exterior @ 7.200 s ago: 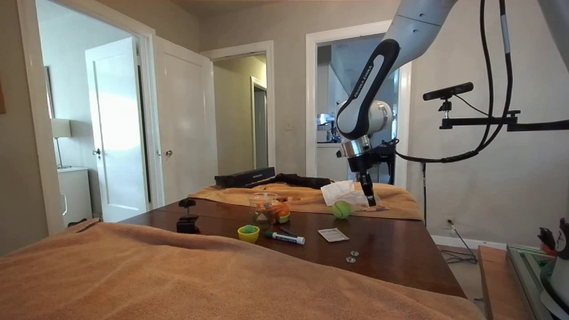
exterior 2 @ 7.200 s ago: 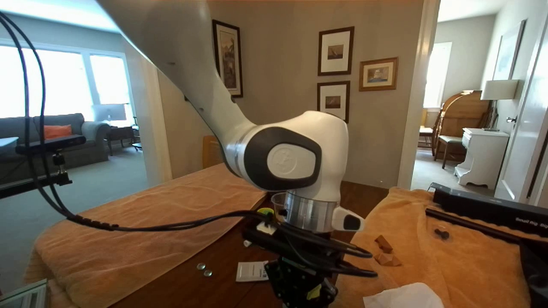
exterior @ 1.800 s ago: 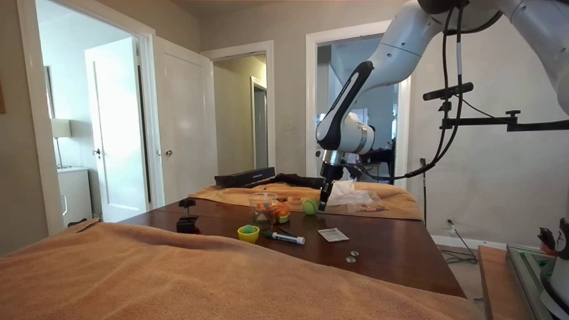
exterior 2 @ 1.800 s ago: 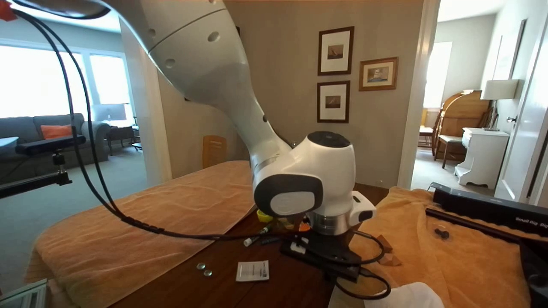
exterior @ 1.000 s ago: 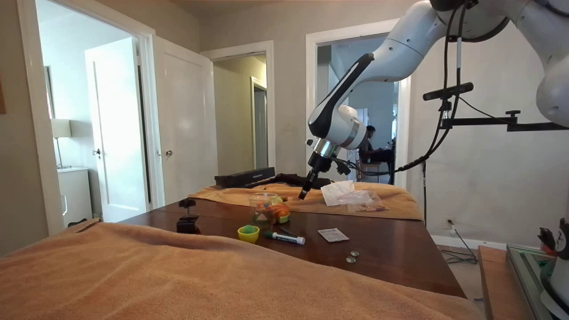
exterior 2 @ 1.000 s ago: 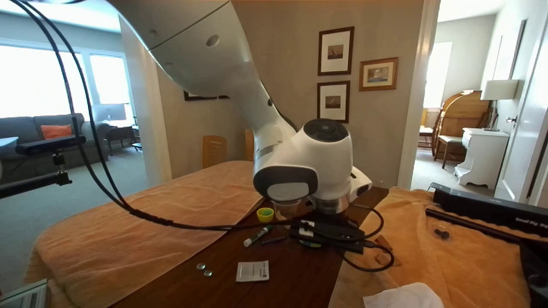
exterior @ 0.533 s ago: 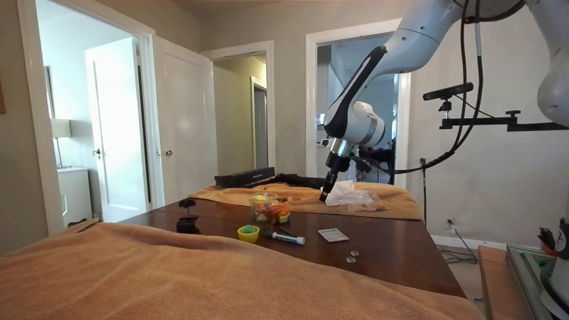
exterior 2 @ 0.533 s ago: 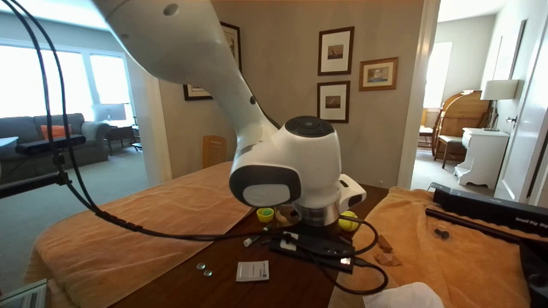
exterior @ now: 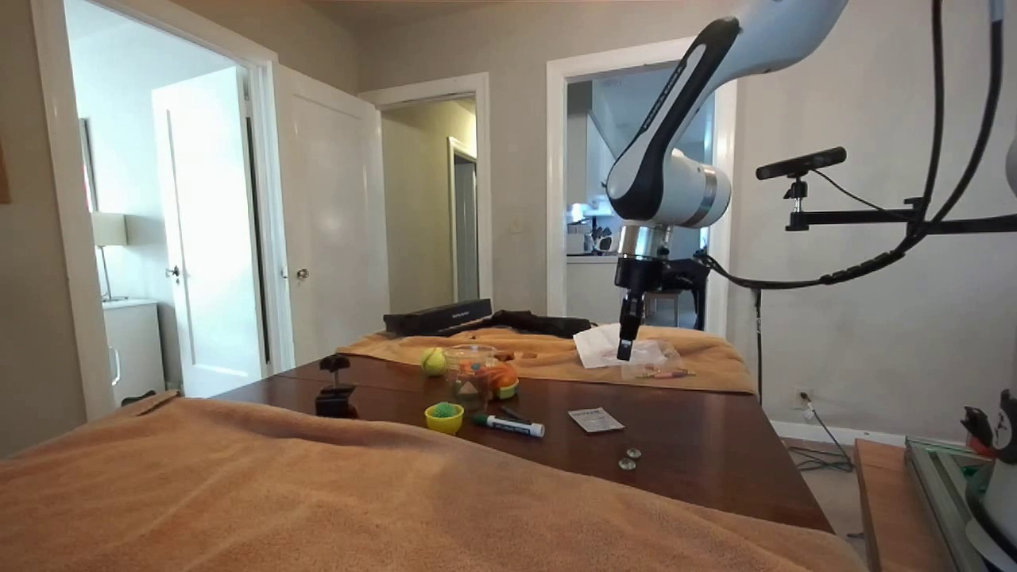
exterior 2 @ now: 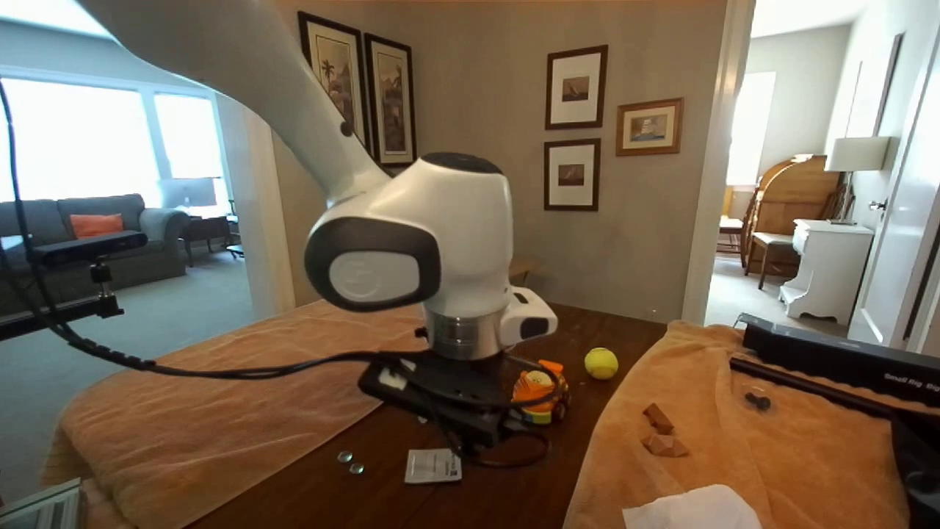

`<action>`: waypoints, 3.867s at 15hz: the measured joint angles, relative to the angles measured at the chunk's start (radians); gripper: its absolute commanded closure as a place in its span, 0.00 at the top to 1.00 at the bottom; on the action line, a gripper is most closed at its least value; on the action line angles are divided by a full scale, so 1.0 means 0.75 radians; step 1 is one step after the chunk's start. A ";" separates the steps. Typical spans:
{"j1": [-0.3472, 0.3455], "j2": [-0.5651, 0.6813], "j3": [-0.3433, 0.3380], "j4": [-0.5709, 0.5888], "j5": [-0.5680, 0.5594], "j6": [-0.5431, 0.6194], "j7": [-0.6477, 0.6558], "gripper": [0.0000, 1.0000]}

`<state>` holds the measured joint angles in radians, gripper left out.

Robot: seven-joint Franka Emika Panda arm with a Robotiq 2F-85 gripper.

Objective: Move the ball to the left

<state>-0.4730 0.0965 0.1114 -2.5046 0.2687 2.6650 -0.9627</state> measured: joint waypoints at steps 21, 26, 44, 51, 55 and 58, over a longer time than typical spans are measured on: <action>0.541 -0.642 -0.183 -0.151 -0.239 -0.637 0.707 0.01; 0.541 -0.642 -0.184 -0.153 -0.239 -0.637 0.707 0.01; 0.577 -0.647 -0.165 -0.151 -0.394 -0.564 0.975 0.61; 0.581 -0.698 -0.119 -0.126 -0.440 -0.757 1.108 1.00; 0.582 -0.738 -0.113 -0.101 -0.440 -0.827 1.134 1.00; 0.582 -0.750 -0.113 -0.097 -0.440 -0.840 1.134 1.00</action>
<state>-0.0362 -0.4660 0.0264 -2.5775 -0.0613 2.0352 -0.1122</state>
